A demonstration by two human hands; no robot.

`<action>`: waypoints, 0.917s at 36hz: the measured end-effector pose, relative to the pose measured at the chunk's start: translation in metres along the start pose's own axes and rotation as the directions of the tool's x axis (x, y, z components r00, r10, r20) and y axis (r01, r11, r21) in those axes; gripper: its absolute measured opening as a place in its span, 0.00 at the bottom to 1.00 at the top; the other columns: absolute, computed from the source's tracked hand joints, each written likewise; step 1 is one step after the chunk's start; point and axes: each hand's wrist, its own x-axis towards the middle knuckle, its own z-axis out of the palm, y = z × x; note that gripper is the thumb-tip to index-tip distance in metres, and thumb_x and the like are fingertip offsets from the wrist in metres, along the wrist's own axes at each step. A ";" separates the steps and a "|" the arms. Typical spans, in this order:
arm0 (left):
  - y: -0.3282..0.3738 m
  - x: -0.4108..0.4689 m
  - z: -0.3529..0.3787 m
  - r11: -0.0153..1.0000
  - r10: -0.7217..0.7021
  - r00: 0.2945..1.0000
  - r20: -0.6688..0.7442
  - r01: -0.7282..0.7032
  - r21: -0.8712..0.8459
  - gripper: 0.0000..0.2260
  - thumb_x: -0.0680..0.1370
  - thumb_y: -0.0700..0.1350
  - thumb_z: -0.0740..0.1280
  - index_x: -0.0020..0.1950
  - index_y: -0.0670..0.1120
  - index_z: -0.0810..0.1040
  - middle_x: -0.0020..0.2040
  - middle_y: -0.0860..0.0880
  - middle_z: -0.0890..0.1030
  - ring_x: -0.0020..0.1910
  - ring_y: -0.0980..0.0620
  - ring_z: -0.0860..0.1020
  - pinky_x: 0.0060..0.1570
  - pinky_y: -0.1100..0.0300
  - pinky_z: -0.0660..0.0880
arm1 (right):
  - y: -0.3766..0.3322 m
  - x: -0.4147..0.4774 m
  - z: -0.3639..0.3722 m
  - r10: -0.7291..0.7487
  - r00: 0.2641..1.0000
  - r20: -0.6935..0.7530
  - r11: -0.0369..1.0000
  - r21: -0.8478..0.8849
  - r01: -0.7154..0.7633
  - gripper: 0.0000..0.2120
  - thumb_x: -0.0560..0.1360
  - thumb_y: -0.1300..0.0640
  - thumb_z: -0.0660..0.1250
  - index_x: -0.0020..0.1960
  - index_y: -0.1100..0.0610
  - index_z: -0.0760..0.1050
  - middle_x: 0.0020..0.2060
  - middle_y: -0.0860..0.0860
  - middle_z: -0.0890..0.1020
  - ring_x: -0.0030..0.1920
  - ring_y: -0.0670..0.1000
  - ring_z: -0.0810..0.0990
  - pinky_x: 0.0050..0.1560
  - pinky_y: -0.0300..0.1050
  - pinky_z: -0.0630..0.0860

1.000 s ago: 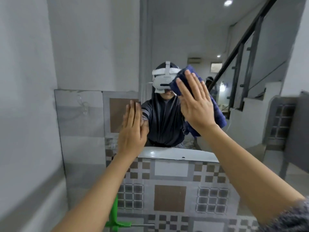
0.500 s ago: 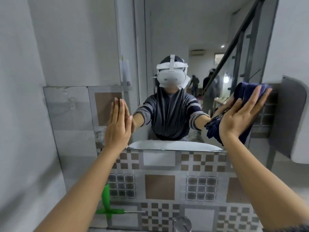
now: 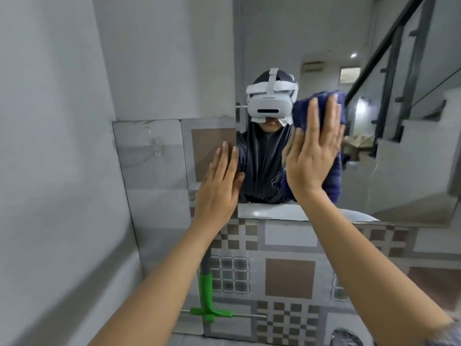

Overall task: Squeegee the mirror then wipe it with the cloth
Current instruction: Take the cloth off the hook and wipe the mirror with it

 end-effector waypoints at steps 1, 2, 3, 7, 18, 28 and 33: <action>-0.002 0.000 -0.001 1.000 0.016 1.000 0.002 -0.016 0.017 0.26 0.81 0.50 0.54 0.76 0.48 0.46 0.77 0.47 0.47 0.75 0.50 0.47 0.70 0.48 0.63 | -0.006 -0.001 0.003 -0.068 0.997 0.042 0.998 -0.006 0.068 0.20 0.80 0.58 0.57 0.72 0.56 0.62 0.72 0.59 0.64 0.73 0.56 0.59 0.74 0.52 0.53; -0.005 0.000 -0.002 0.999 0.029 1.000 0.000 -0.029 0.039 0.26 0.82 0.50 0.55 0.76 0.47 0.48 0.77 0.47 0.49 0.75 0.50 0.47 0.72 0.49 0.58 | -0.011 -0.001 0.006 -0.142 0.986 0.083 0.990 -0.007 0.143 0.21 0.80 0.59 0.58 0.72 0.55 0.62 0.72 0.59 0.64 0.73 0.56 0.59 0.73 0.53 0.54; -0.009 0.001 -0.003 0.997 0.037 0.999 -0.006 -0.037 0.063 0.26 0.82 0.50 0.55 0.76 0.47 0.48 0.77 0.46 0.49 0.75 0.50 0.47 0.73 0.50 0.54 | -0.016 -0.001 0.008 -0.213 0.969 0.125 0.977 0.000 0.215 0.21 0.80 0.59 0.57 0.72 0.55 0.61 0.72 0.58 0.64 0.73 0.55 0.59 0.74 0.53 0.55; -0.019 0.004 -0.007 0.989 0.068 0.998 -0.005 -0.066 0.132 0.27 0.81 0.53 0.55 0.76 0.47 0.48 0.76 0.47 0.47 0.75 0.50 0.46 0.73 0.52 0.46 | -0.026 0.004 0.011 -0.357 0.905 0.232 0.933 0.050 0.356 0.21 0.80 0.60 0.56 0.73 0.54 0.61 0.73 0.57 0.63 0.73 0.55 0.57 0.74 0.49 0.49; -0.019 0.020 -0.006 0.991 0.074 0.996 -0.041 -0.069 0.117 0.26 0.81 0.54 0.53 0.76 0.48 0.47 0.76 0.47 0.44 0.75 0.50 0.43 0.73 0.53 0.42 | -0.023 0.011 0.005 -0.410 0.862 0.299 0.911 0.085 0.404 0.22 0.79 0.61 0.57 0.73 0.54 0.60 0.73 0.57 0.62 0.74 0.55 0.56 0.74 0.51 0.51; -0.021 0.019 -0.005 0.985 0.104 0.994 -0.036 -0.098 0.142 0.26 0.81 0.54 0.50 0.76 0.47 0.47 0.76 0.47 0.43 0.75 0.50 0.42 0.73 0.53 0.42 | -0.004 -0.023 -0.003 -0.558 0.764 0.323 0.825 0.122 0.551 0.25 0.76 0.64 0.63 0.71 0.53 0.64 0.71 0.54 0.64 0.72 0.54 0.62 0.73 0.54 0.58; -0.021 0.020 -0.007 0.984 0.111 0.993 -0.034 -0.106 0.142 0.26 0.81 0.54 0.52 0.76 0.47 0.48 0.76 0.47 0.43 0.75 0.50 0.43 0.73 0.52 0.43 | 0.009 -0.044 -0.012 -0.622 0.688 0.373 0.772 0.149 0.618 0.29 0.74 0.65 0.65 0.72 0.52 0.63 0.71 0.53 0.63 0.72 0.54 0.61 0.72 0.56 0.59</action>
